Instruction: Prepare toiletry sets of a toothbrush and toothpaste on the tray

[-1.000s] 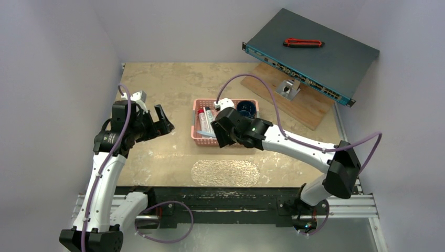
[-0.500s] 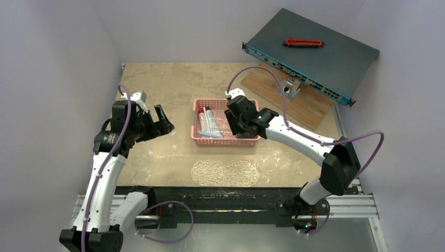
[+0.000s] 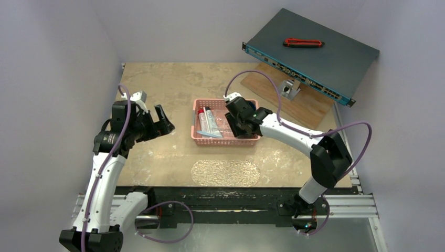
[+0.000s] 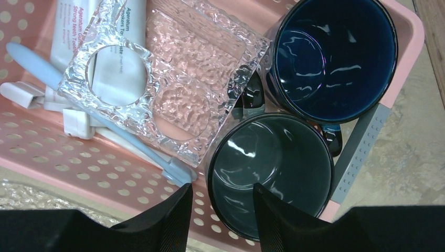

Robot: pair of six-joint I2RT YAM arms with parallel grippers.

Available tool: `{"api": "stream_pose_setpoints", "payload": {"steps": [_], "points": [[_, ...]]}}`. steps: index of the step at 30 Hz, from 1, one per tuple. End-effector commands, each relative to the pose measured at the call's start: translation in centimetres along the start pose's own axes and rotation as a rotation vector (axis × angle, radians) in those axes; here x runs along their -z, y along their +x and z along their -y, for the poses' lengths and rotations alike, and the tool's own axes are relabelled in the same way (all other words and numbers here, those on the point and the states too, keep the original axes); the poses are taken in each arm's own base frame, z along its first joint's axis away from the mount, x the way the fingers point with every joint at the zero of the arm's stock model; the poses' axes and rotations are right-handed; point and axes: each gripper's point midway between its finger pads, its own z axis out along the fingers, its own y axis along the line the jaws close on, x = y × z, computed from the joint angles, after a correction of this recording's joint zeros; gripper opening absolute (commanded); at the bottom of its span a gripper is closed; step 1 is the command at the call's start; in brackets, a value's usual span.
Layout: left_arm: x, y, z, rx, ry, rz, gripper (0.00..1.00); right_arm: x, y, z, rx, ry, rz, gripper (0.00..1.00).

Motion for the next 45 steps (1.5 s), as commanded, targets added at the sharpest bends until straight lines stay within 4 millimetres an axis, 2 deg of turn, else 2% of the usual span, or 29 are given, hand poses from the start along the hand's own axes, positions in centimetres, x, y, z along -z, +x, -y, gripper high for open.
{"api": "stream_pose_setpoints", "payload": {"steps": [1,14,24,26,30,38,45], "points": [[0.1,-0.4,0.5,-0.025,0.029,0.025,0.99,-0.8,-0.4,-0.1,0.006,-0.01,0.014,0.48],[0.1,-0.3,0.5,-0.032,0.023,0.027,0.99,-3.2,0.5,-0.8,0.019,-0.031,-0.031,0.31],[0.1,-0.3,0.4,-0.032,0.021,0.023,0.99,-4.0,1.0,-1.2,0.029,-0.048,-0.057,0.0],[0.1,-0.3,0.4,-0.032,0.02,0.022,0.99,-3.8,0.9,-1.2,0.032,-0.05,-0.056,0.0],[0.1,-0.4,0.4,-0.032,0.019,0.024,1.0,-2.9,0.0,-0.9,0.035,-0.038,-0.039,0.0],[0.2,-0.4,0.4,-0.032,0.02,0.026,0.99,0.3,-2.3,1.3,0.031,0.044,0.018,0.0],[0.2,-0.4,0.5,-0.033,0.025,0.028,0.99,3.1,-3.9,2.3,0.033,0.062,0.063,0.0]]}}
